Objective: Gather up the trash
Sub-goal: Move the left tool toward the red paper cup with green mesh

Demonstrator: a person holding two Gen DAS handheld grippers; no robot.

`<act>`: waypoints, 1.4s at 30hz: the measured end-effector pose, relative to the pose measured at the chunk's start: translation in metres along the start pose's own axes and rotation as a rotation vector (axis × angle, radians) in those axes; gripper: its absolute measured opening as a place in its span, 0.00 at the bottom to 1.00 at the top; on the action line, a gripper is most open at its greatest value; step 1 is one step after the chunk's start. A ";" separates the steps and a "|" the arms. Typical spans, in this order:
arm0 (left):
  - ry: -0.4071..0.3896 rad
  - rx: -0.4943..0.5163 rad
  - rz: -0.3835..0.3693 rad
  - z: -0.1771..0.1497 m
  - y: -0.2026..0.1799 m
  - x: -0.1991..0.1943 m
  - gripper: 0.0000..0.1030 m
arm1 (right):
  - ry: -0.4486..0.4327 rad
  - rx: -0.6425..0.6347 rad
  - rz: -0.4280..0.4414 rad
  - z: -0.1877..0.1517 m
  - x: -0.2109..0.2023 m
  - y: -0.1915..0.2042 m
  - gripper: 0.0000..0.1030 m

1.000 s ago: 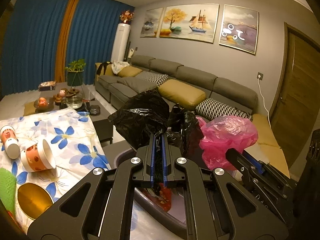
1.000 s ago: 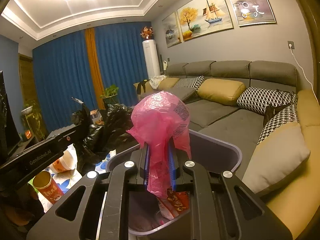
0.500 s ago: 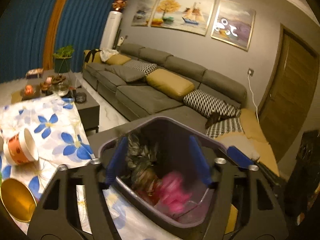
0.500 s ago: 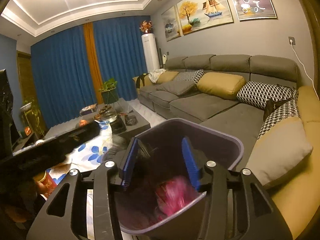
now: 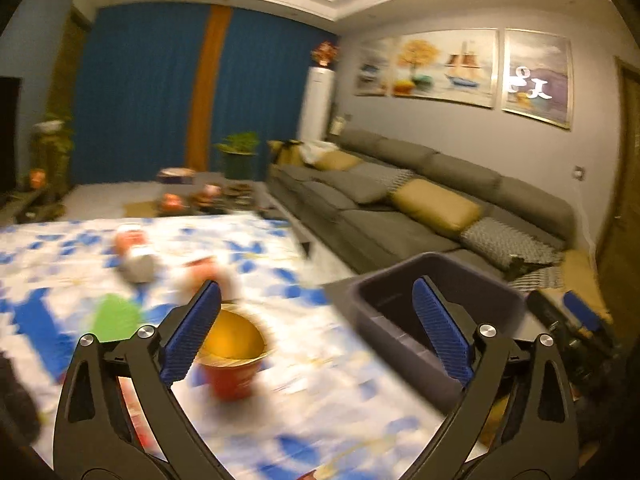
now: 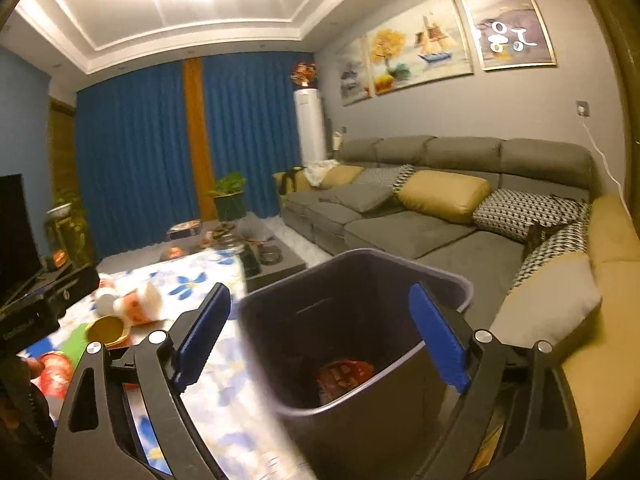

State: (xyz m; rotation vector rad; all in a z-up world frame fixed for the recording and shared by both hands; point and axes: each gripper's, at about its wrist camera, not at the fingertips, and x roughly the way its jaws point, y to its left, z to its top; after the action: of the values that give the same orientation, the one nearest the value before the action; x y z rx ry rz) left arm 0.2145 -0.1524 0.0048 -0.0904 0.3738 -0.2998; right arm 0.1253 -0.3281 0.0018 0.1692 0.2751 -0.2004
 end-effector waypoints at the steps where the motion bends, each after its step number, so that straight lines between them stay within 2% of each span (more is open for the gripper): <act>1: -0.007 0.000 0.039 -0.005 0.010 -0.012 0.93 | 0.005 0.000 0.022 -0.002 -0.004 0.006 0.87; 5: -0.031 -0.025 0.137 -0.014 0.038 -0.047 0.93 | 0.016 -0.019 0.095 -0.012 -0.016 0.031 0.92; 9: -0.027 -0.049 0.228 -0.029 0.069 -0.078 0.93 | 0.029 -0.062 0.158 -0.022 -0.025 0.062 0.93; 16: 0.039 -0.106 0.274 -0.052 0.107 -0.098 0.93 | 0.031 -0.110 0.211 -0.032 -0.034 0.104 0.93; 25: 0.104 -0.113 0.279 -0.061 0.112 -0.072 0.93 | 0.059 -0.138 0.220 -0.042 -0.030 0.127 0.93; 34: 0.251 -0.179 0.273 -0.068 0.131 -0.026 0.92 | 0.091 -0.151 0.229 -0.051 -0.007 0.137 0.93; 38: 0.294 -0.190 0.268 -0.070 0.133 -0.011 0.90 | 0.116 -0.160 0.234 -0.055 0.010 0.146 0.93; 42: 0.342 -0.203 0.266 -0.075 0.138 0.003 0.81 | 0.135 -0.172 0.241 -0.059 0.027 0.154 0.93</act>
State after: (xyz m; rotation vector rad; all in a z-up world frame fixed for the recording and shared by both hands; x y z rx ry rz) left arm 0.2267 -0.0239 -0.0853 -0.1879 0.7479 -0.0110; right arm 0.1697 -0.1731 -0.0405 0.0445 0.4014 0.0741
